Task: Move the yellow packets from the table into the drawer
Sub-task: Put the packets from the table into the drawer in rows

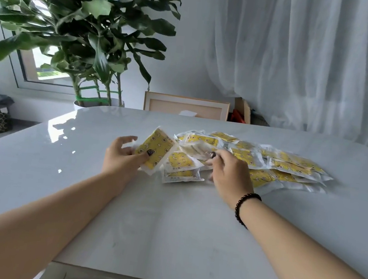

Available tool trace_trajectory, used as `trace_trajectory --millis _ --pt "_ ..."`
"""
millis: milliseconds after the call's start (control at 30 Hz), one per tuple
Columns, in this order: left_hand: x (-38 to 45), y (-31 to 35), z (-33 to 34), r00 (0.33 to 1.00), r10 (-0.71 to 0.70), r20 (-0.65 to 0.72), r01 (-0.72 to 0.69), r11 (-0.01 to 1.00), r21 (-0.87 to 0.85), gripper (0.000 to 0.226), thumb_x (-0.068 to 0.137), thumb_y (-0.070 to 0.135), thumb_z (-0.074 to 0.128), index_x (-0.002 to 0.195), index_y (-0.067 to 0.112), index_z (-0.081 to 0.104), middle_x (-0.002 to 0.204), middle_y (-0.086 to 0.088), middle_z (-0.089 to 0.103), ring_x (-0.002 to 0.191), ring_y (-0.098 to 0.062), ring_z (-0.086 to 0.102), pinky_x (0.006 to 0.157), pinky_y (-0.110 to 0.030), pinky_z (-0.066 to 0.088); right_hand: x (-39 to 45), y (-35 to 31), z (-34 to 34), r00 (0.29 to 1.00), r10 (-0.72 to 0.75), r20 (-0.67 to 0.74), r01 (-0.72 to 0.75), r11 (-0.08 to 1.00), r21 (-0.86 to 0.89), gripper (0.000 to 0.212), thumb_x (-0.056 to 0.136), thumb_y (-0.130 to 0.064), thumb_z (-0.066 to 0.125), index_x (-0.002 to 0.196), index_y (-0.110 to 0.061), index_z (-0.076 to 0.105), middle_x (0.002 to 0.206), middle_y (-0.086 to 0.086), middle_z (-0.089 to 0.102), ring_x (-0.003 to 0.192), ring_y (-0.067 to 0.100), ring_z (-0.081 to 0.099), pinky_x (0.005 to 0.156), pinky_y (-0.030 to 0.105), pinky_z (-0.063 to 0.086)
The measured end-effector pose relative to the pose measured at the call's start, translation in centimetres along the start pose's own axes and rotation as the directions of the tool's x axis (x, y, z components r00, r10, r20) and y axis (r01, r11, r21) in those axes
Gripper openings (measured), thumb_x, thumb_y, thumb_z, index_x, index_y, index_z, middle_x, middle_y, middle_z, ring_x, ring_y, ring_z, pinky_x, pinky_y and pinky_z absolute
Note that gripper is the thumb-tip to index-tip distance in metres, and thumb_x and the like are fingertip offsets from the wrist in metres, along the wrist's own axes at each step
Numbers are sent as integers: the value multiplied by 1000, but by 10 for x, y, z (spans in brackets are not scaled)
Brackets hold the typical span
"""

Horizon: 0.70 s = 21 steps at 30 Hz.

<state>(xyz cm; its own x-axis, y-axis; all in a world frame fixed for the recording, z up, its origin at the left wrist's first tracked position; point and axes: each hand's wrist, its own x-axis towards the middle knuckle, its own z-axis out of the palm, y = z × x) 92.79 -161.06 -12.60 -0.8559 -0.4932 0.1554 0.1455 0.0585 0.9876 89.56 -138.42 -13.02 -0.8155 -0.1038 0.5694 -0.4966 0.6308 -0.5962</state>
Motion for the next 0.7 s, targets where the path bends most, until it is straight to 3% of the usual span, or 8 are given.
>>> trace_trajectory --millis 100,200,300,367,467,600,700 --pt "-2 1 1 998 34 54 -32 999 -30 24 84 -2 64 103 12 65 92 -11 70 74 -21 66 74 -38 55 1 -8 -3 955 239 -175 -176 933 314 38 94 -32 51 66 -7 57 69 9 69 68 22 65 62 30 50" --pt "-2 1 4 993 78 83 -81 996 32 19 86 5 67 101 17 64 89 -5 69 76 -17 66 67 -27 53 1 -11 -7 895 366 -256 -238 876 420 36 83 -36 67 58 -12 57 60 -2 65 60 12 59 58 24 45" --pt "-1 1 5 992 106 75 -112 990 88 14 89 10 64 100 17 63 86 0 66 74 -12 64 64 -23 50 1 -8 -7 909 384 -162 -260 826 501 12 76 -17 75 77 -17 63 82 -3 69 67 12 65 64 26 51" --pt "-1 1 6 992 101 80 -108 990 87 4 91 14 61 93 17 63 83 -1 67 75 -17 63 68 -29 51 0 -7 -8 920 373 -117 -258 805 534 20 77 -9 74 91 -18 64 92 -5 68 64 3 65 61 19 52" --pt "-4 1 7 977 136 165 -154 983 104 9 93 19 60 89 11 63 77 -5 68 71 -23 59 67 -36 45 -1 -11 -8 941 328 -81 -231 799 555 30 79 -1 71 105 -14 62 89 -5 66 54 -8 60 51 8 46" --pt "-13 3 14 905 324 274 -371 918 140 5 94 16 57 97 11 59 82 -7 74 62 -16 57 60 -28 42 -2 -11 -5 950 302 -85 -202 795 573 33 83 -1 66 113 -15 61 88 1 69 58 -1 60 55 14 50" --pt "-19 4 26 892 348 287 -371 928 26 14 96 6 51 101 16 59 85 -1 74 72 -15 66 67 -28 50 -2 -11 -4 956 265 -127 -155 823 547 31 87 -2 61 109 -23 62 81 -6 64 62 2 58 56 12 49"
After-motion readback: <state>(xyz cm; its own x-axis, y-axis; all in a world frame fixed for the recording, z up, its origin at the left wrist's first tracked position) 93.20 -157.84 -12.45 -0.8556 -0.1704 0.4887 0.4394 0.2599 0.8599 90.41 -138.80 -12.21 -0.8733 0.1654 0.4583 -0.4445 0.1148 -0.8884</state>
